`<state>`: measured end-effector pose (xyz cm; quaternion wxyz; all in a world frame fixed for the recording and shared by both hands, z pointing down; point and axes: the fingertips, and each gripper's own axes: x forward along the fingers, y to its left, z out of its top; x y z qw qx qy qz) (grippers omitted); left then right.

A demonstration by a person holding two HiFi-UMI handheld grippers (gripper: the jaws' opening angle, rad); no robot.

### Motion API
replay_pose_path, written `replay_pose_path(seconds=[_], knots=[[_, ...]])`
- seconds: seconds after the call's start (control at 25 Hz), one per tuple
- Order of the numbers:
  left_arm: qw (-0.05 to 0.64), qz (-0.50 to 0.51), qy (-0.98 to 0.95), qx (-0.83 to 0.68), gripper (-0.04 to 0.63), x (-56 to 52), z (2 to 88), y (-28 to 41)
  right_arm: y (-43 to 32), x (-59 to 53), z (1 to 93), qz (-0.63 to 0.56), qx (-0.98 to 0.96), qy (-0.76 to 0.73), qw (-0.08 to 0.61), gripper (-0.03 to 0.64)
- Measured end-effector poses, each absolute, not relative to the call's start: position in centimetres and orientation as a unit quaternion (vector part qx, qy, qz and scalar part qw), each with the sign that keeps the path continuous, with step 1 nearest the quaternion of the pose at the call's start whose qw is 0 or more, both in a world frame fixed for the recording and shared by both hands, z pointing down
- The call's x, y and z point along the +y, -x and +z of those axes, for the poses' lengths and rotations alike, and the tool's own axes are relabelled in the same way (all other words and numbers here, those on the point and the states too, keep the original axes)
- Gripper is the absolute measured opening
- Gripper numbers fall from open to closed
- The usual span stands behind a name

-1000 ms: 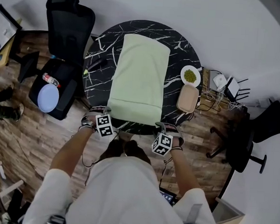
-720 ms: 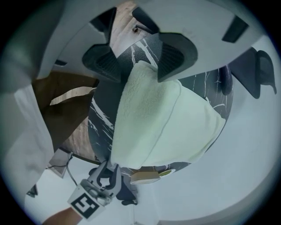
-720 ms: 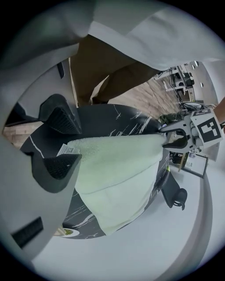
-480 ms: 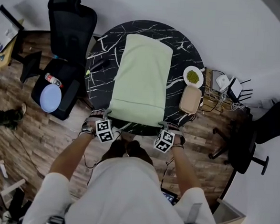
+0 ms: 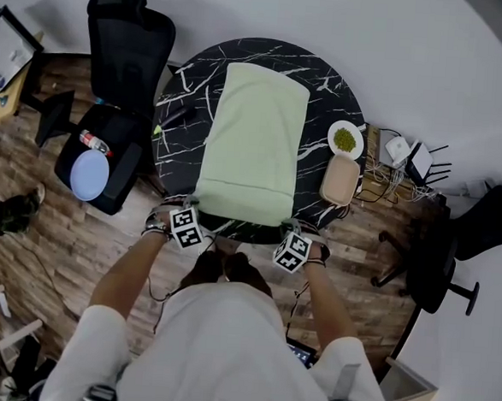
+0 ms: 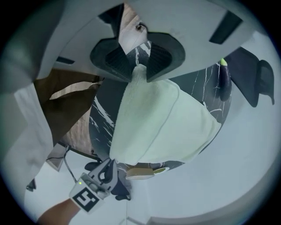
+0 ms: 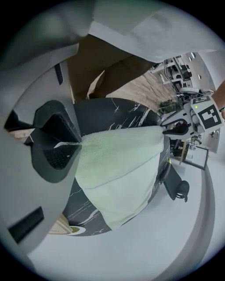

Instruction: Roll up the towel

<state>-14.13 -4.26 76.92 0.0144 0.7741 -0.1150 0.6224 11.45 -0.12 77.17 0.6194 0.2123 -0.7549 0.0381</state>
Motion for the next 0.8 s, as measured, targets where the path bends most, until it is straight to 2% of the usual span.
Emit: replay_pose_path(seconds=[0.24, 0.52, 0.8], knots=[[-0.019, 0.643, -0.758, -0.109, 0.016, -4.9, 77.3, 14.4, -11.4, 0.0, 77.0, 0.052, -0.757, -0.217, 0.614, 0.008], [-0.014, 0.638, -0.764, -0.095, 0.010, -3.0, 76.6, 14.8, -11.3, 2.3, 75.5, 0.063, -0.769, -0.207, 0.601, 0.006], [0.003, 0.638, -0.770, -0.027, 0.009, 3.9, 75.5, 15.9, -10.1, 9.2, 74.3, 0.103, -0.782, -0.157, 0.595, 0.006]])
